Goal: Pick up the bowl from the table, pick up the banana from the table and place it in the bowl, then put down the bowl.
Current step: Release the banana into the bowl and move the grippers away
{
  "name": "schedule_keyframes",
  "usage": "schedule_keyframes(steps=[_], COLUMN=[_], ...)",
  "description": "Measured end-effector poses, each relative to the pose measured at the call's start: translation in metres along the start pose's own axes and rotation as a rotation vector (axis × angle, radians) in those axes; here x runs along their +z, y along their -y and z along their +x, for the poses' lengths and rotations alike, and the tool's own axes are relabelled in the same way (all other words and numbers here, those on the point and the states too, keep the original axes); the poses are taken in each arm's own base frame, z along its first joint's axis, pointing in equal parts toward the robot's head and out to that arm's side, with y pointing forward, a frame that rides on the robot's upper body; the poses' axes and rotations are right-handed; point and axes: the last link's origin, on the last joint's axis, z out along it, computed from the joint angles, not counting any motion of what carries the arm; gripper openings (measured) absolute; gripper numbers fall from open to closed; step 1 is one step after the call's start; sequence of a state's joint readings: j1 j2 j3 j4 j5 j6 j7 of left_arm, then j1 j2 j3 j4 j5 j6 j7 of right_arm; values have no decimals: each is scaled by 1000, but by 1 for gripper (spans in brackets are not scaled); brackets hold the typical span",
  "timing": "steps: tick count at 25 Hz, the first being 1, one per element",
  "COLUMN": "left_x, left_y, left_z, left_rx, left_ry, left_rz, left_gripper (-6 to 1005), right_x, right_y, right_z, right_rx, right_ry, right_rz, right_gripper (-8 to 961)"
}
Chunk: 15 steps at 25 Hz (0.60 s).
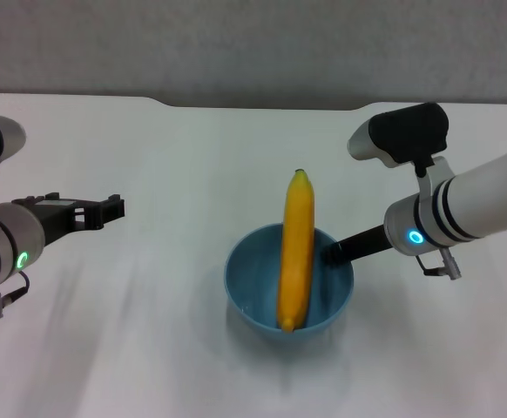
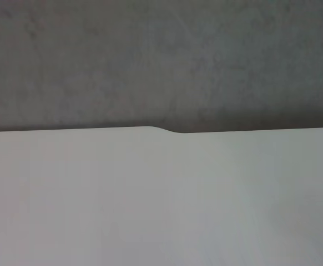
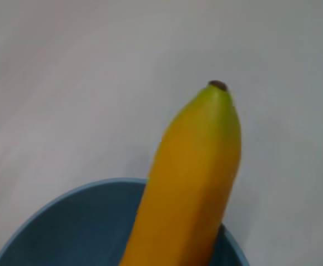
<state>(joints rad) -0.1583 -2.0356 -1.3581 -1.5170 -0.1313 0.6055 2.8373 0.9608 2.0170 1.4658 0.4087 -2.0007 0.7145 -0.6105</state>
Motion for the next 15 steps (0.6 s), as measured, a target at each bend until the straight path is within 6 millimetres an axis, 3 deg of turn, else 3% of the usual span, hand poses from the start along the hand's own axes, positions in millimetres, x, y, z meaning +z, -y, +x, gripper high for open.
schedule_keyframes(steps=[15], left_x=[0], left_y=[0], left_z=[-3], left_rx=[-3], left_ry=[-4], left_rz=[-3], left_gripper=[897], right_x=[0], right_y=[3], right_z=[9], right_rx=[12], right_ry=[26], right_rz=[2], right_gripper=[34])
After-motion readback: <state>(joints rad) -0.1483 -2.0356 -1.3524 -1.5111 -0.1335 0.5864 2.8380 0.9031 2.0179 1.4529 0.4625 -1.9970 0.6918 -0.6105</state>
